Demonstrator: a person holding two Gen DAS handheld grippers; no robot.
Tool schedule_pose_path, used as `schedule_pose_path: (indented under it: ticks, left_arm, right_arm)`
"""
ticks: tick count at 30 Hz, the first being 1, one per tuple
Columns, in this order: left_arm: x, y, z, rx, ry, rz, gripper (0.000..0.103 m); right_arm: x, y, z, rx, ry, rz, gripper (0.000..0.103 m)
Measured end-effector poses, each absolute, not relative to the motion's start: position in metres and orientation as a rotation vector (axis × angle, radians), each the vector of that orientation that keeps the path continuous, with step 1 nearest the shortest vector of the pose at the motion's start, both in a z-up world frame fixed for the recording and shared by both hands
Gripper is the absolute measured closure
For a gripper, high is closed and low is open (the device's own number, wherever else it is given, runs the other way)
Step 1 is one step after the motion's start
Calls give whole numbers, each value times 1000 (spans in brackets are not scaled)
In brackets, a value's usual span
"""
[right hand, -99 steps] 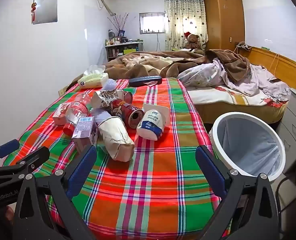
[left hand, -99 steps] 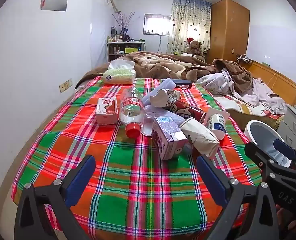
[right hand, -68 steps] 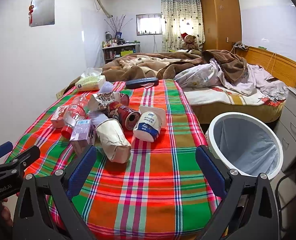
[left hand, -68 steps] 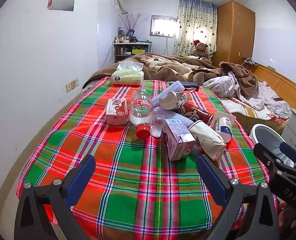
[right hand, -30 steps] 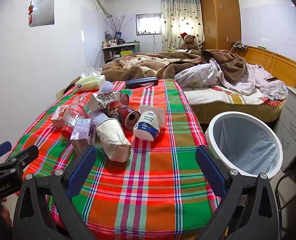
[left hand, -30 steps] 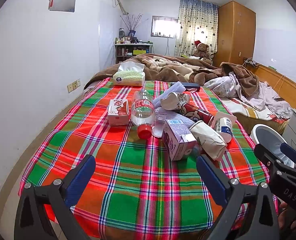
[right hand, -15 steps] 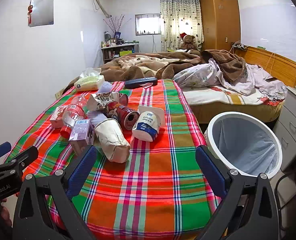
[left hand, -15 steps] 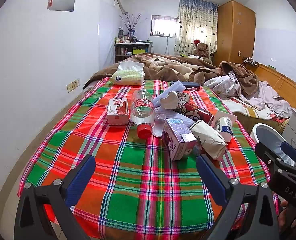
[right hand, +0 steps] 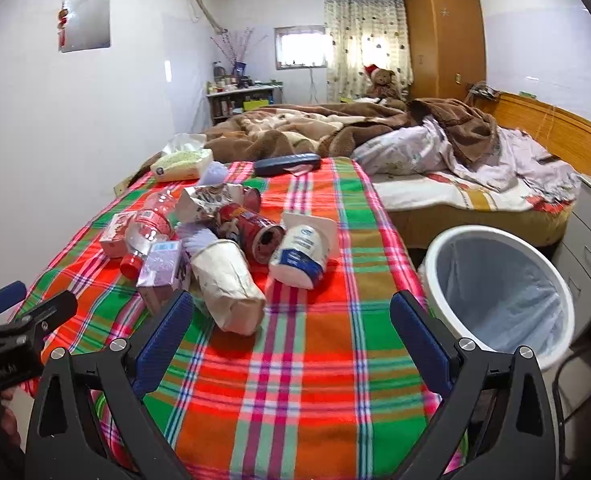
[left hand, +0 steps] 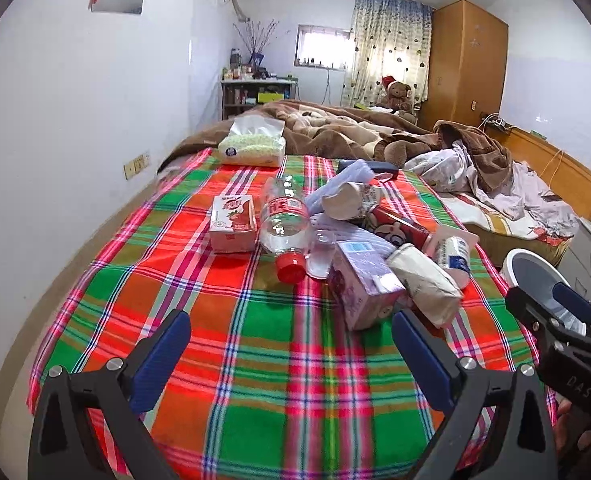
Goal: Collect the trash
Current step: 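Grasp the white paper cup with the right tool while the left tool grasps the strawberry milk carton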
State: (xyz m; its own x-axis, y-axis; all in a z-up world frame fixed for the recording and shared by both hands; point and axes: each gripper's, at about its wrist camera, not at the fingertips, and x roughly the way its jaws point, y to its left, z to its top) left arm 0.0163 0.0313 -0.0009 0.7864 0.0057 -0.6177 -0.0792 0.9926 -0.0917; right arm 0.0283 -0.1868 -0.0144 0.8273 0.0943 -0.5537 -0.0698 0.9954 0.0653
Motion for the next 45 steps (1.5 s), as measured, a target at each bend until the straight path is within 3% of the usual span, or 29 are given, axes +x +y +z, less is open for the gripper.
schedule_pose_path:
  ticks: [2, 5, 12, 15, 23, 27, 36, 45]
  left_arm:
    - [25, 41, -4, -128, 674, 37, 1]
    - [40, 56, -8, -131, 698, 58, 1]
    - [77, 92, -16, -188, 729, 67, 2]
    - [95, 105, -17, -208, 739, 63, 2]
    - [146, 127, -31, -204, 796, 78, 6]
    - [168, 132, -41, -210, 829, 78, 7]
    - [202, 130, -52, -223, 867, 36, 8]
    - [220, 130, -64, -223, 914, 56, 22]
  right_arm:
    - [33, -181, -16, 31, 582, 118, 3]
    - [44, -171, -19, 22, 596, 160, 14]
    - [68, -149, -34, -10, 675, 213, 17]
    - [76, -144, -39, -16, 707, 220, 29]
    - [94, -134, -52, -27, 785, 242, 29]
    - [103, -130, -56, -40, 812, 237, 42]
    - [107, -126, -57, -36, 822, 249, 54]
    - [112, -128, -55, -25, 820, 253, 60]
